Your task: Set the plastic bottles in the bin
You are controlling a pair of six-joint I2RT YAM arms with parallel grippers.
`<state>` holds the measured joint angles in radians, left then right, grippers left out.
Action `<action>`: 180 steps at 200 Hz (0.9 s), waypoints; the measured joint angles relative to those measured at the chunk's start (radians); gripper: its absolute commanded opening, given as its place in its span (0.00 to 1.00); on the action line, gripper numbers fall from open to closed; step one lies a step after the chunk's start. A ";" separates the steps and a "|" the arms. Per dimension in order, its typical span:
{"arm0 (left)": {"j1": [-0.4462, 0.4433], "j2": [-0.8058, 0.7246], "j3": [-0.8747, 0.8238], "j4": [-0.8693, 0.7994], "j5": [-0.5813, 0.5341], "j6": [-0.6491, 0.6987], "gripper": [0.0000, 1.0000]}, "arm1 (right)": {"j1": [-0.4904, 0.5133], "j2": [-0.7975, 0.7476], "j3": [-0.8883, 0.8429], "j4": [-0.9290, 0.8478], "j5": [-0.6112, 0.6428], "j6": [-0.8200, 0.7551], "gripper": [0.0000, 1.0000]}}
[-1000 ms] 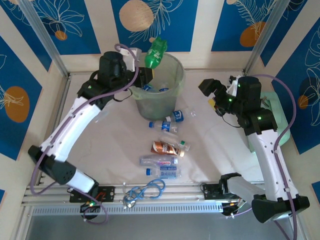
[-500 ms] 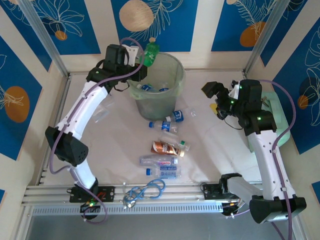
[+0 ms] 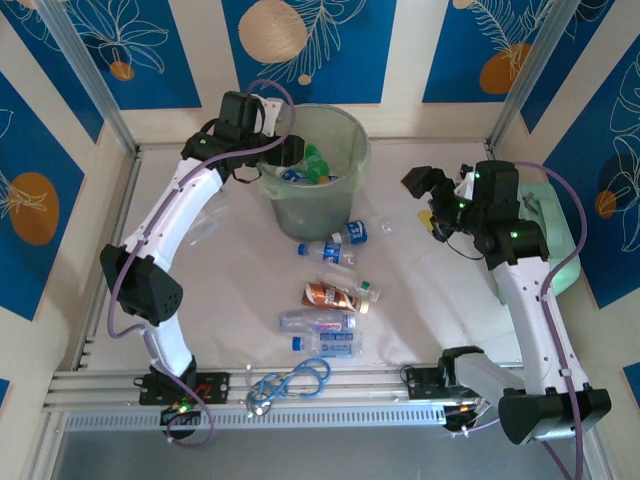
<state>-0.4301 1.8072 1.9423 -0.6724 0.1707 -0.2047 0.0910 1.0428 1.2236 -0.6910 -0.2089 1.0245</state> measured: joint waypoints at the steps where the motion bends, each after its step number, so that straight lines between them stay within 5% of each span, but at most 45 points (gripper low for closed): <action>1: 0.000 0.000 0.000 0.000 0.000 0.000 0.69 | 0.000 0.000 0.000 0.000 0.000 0.000 0.98; 53: 0.000 -0.159 -0.077 0.062 0.025 -0.084 0.67 | 0.002 0.123 0.000 -0.020 0.029 -0.001 0.95; 107: 0.000 -0.528 -0.431 0.299 0.165 -0.258 0.67 | 0.026 0.389 0.031 -0.039 0.079 0.040 0.90; 180: 0.000 -0.782 -0.877 0.422 0.296 -0.422 0.69 | 0.089 0.764 0.224 -0.076 0.154 0.093 0.88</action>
<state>-0.4301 1.0256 1.0657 -0.2501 0.4664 -0.6262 0.1799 1.8065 1.4475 -0.7673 -0.0551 1.1179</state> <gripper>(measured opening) 0.685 0.881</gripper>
